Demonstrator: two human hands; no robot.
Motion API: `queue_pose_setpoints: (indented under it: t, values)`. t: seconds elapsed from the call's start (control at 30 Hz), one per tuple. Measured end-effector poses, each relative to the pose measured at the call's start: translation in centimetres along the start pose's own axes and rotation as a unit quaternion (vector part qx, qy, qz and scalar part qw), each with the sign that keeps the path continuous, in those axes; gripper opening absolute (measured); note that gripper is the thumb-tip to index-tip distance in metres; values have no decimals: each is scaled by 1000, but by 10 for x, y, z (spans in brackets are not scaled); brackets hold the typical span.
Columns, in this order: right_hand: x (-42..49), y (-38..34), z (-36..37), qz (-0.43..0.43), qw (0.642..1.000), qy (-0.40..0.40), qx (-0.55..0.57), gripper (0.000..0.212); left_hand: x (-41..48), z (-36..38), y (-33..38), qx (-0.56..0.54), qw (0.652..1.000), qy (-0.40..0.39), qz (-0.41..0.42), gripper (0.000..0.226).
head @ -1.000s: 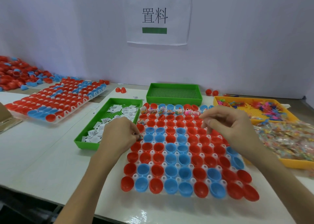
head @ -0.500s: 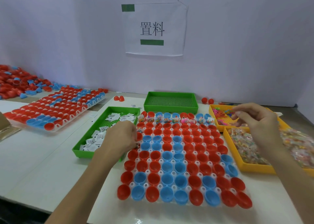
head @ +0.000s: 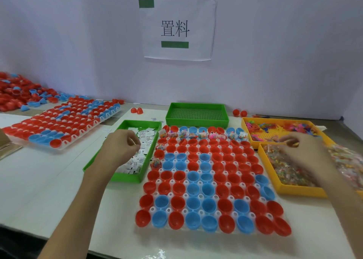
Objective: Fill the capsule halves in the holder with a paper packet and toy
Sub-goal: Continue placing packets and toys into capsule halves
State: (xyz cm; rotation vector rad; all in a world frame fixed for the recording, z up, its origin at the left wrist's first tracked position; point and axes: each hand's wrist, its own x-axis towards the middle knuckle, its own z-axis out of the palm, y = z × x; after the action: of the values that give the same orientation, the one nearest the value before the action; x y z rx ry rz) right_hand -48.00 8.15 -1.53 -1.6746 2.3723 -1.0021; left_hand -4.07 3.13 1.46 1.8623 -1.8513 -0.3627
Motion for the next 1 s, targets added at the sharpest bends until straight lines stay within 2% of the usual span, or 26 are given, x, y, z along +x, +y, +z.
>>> queue_pose_setpoints:
  t: [0.07, 0.17, 0.3, 0.4, 0.5, 0.57, 0.73, 0.9, 1.0]
  values:
    - [1, 5, 2, 33, 997, -58, -45, 14, 1, 6, -12, -31, 999, 20, -11, 17]
    - [3, 4, 1, 38, 997, -59, -40, 20, -1, 14, -20, -64, 997, 29, 17, 19]
    - [4, 4, 1, 31, 998, -35, -43, 20, -9, 16, -22, -93, 992, 68, 49, 14]
    - [1, 4, 1, 21, 999, -6, -29, 18, -10, 15, -31, -58, 994, 87, 24, 12]
    - [1, 4, -3, -3, 999, 44, 16, 19, -11, 17, -38, -35, 999, 20, -26, 12]
    - [0, 0, -7, -27, 995, 83, 46, 18, -14, 21, -40, -34, 999, 6, -33, 11]
    - [-5, -12, -8, -65, 982, 147, 95, 17, -14, 25, -39, -52, 996, 53, -45, 27]
    - [-8, -20, -2, -97, 978, 154, 106, 14, -15, 30, -42, -57, 992, 85, -71, 16]
    - [-10, -24, 0, -108, 977, 144, 117, 16, -18, 34, -40, -81, 984, 140, -68, 18]
